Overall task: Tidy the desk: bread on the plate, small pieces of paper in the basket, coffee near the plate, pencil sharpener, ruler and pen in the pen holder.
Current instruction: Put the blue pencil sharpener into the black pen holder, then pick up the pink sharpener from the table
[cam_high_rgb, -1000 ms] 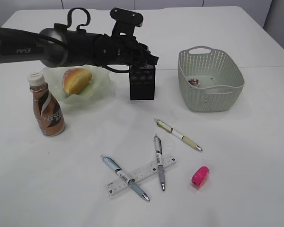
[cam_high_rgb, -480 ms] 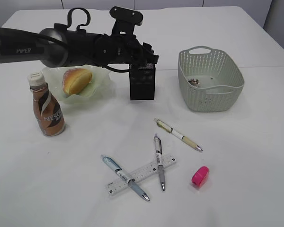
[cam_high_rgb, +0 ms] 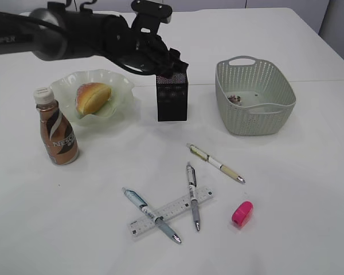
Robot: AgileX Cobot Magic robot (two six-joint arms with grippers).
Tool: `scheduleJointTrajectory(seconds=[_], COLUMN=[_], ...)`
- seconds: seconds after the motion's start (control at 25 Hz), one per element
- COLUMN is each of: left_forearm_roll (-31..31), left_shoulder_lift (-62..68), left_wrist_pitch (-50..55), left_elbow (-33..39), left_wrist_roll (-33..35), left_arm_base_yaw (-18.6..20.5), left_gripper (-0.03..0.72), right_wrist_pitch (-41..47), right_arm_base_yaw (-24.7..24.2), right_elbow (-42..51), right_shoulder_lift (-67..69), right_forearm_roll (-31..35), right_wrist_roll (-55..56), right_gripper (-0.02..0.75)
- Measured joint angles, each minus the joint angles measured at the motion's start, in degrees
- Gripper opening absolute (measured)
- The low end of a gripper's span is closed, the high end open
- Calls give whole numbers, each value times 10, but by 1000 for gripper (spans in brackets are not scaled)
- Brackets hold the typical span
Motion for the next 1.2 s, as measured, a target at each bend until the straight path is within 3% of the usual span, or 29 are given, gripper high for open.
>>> scheduleJointTrajectory(seconds=[0.2, 0.48, 0.68, 1.0, 1.2], left_forearm_roll=[14, 93, 97, 30, 25], left_shoulder_lift=[-60, -143, -181, -227, -266], left_wrist_pitch=[121, 372, 544, 574, 577], left_elbow=[0, 0, 0, 0, 0], left_wrist_roll=[0, -4, -70, -98, -99], left_arm_base_yaw=[0, 0, 0, 0, 0], left_gripper=[397, 384, 382, 382, 382], right_wrist_pitch=[0, 0, 0, 0, -1], right_arm_base_yaw=[0, 0, 0, 0, 0], right_elbow=[0, 0, 0, 10, 102], right_shoulder_lift=[0, 0, 0, 0, -1], right_forearm_roll=[1, 43, 73, 71, 76], right_wrist_roll=[0, 1, 11, 53, 83], right_gripper=[572, 572, 572, 572, 572])
